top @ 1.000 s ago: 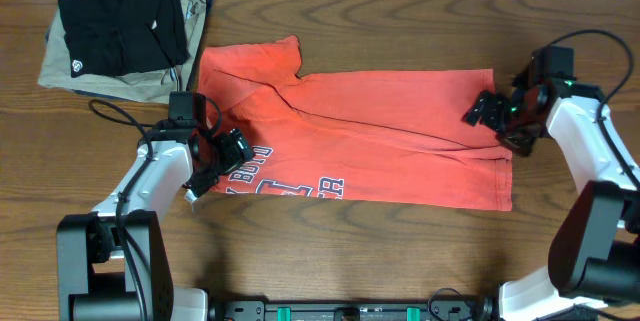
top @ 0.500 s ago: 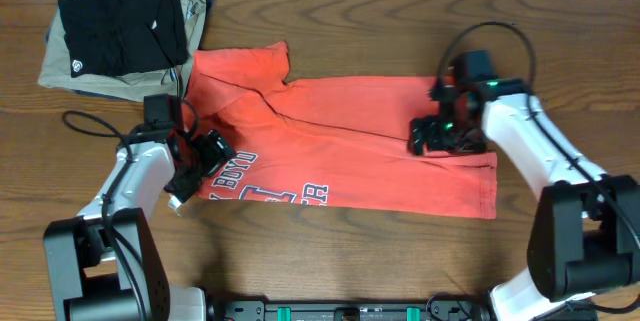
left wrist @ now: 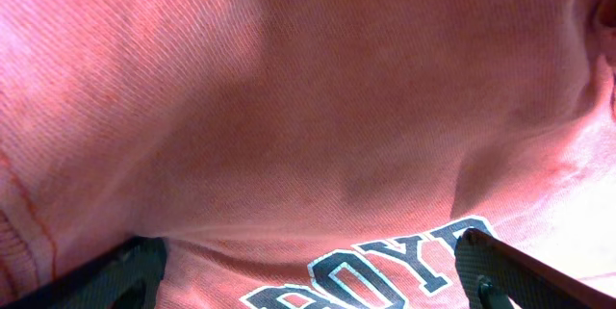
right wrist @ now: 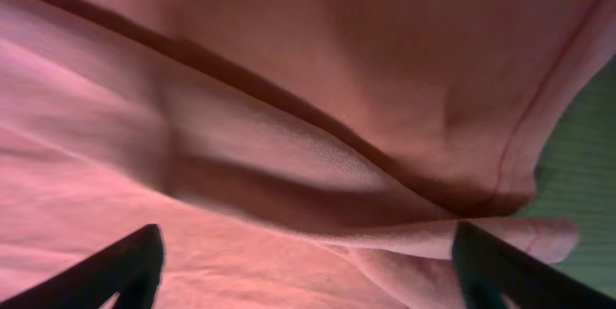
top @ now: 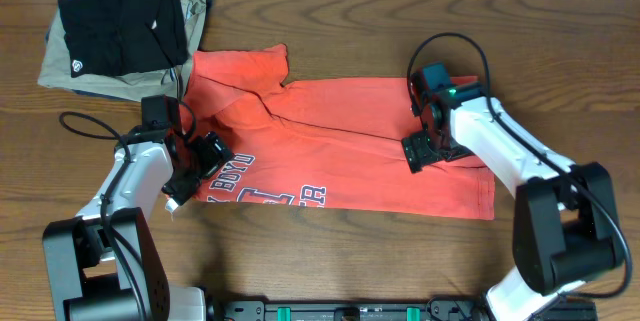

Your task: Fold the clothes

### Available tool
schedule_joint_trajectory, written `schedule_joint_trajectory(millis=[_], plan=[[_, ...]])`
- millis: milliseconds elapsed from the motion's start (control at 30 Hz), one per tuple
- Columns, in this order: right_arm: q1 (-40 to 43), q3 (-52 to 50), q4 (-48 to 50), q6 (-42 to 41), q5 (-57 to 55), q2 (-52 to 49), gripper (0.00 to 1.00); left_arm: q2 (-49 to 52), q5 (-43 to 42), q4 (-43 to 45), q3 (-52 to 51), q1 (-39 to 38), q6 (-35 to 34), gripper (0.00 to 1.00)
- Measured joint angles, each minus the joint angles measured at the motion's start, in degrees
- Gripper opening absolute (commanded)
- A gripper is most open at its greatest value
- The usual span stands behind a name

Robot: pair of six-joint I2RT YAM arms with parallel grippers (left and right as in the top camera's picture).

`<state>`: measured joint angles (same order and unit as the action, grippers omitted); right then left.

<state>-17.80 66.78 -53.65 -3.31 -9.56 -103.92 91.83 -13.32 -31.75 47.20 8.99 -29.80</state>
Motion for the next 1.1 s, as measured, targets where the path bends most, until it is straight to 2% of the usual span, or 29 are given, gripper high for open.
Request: schedule_joint_trajectory(millis=[67,367,600,767,967,1100], plan=[[0.0,0.0,-0.3,0.3,-0.5,-1.5,0.75,0.0,0.0,0.0,0.0,0.0,0.0,0.98],[0.1,-0.2,0.6,0.4,-2.0,-4.6,0.74,0.0,0.0,0.0,0.0,0.0,0.0,0.98],[1.2,-0.1,4.1,0.9,-1.9,-4.6,0.53,0.0,0.0,-0.1,0.0,0.0,0.0,0.98],[3.5,-0.2,6.1,0.8,-1.6,-4.6,0.55,0.0,0.0,-0.2,0.0,0.0,0.0,0.98],[4.8,-0.1,6.9,0.8,-1.8,-4.6,0.65,0.0,0.0,-0.2,0.0,0.0,0.0,0.98],[5.0,-0.1,6.9,0.8,-2.1,-4.6,0.66,0.0,0.0,-0.2,0.0,0.0,0.0,0.98]])
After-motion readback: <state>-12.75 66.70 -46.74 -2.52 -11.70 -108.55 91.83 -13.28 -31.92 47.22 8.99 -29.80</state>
